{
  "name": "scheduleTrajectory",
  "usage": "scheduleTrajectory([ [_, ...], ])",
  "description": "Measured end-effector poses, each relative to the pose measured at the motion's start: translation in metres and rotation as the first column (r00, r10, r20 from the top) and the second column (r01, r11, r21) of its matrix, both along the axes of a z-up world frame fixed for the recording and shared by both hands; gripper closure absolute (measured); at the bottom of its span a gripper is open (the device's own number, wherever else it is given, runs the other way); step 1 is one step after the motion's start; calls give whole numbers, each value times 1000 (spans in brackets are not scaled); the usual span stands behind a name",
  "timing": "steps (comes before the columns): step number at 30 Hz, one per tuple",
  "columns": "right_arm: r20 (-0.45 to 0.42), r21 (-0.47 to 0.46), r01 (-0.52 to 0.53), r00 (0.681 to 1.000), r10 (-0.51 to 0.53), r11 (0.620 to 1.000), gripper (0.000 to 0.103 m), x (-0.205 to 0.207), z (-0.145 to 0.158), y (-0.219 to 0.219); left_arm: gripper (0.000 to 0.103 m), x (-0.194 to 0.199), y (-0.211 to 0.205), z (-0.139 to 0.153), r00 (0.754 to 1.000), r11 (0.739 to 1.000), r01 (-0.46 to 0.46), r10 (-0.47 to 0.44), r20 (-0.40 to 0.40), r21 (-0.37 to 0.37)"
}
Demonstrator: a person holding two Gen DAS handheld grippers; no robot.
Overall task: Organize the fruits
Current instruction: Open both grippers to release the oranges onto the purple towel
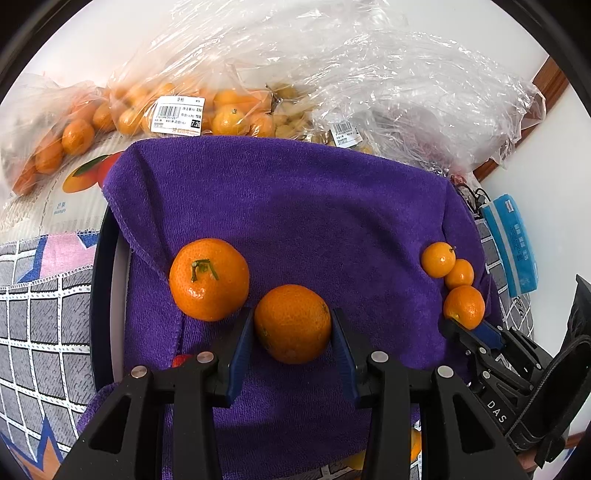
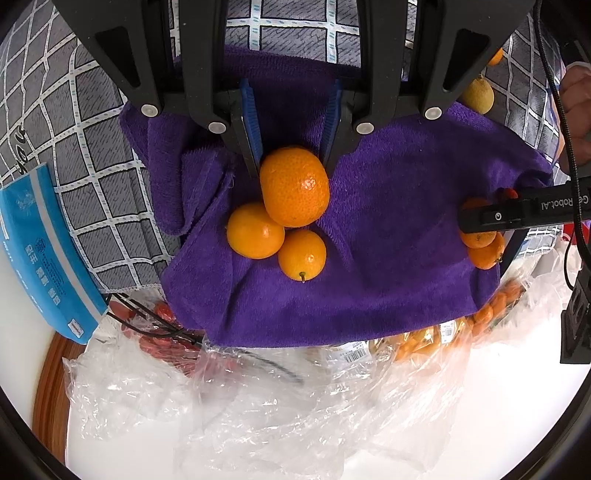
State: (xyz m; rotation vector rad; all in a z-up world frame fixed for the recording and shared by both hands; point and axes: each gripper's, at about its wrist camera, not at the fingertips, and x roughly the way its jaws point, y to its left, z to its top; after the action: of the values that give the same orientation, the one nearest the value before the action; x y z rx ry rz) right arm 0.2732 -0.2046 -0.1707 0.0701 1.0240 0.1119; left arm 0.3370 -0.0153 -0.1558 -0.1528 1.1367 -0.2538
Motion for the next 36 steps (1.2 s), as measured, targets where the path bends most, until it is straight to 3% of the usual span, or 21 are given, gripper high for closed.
scheduleTrajectory([
  [12, -13, -17, -5, 1000, 5, 1000, 70, 0, -1, 1, 62, 0, -2, -2, 1000, 1000, 16, -16, -20, -10],
  [19, -4, -20, -8, 1000, 8, 1000, 51, -9, 8, 2, 46, -10, -5, 15, 999, 999, 38, -38, 17, -31],
  [23, 15, -19, -4, 1000, 4, 1000, 40, -17, 21, 3, 43, -19, -2, 28, 998, 999, 38, -37, 44, -34],
  [31, 101, -24, 32, 994, -29, 999, 27, -41, 60, 0, 39, -48, 12, 59, 994, 999, 21, -17, 105, -43],
  [36, 141, -17, 37, 989, -34, 999, 26, -56, 81, 2, 36, -70, 22, 76, 990, 999, 3, 4, 142, -51],
])
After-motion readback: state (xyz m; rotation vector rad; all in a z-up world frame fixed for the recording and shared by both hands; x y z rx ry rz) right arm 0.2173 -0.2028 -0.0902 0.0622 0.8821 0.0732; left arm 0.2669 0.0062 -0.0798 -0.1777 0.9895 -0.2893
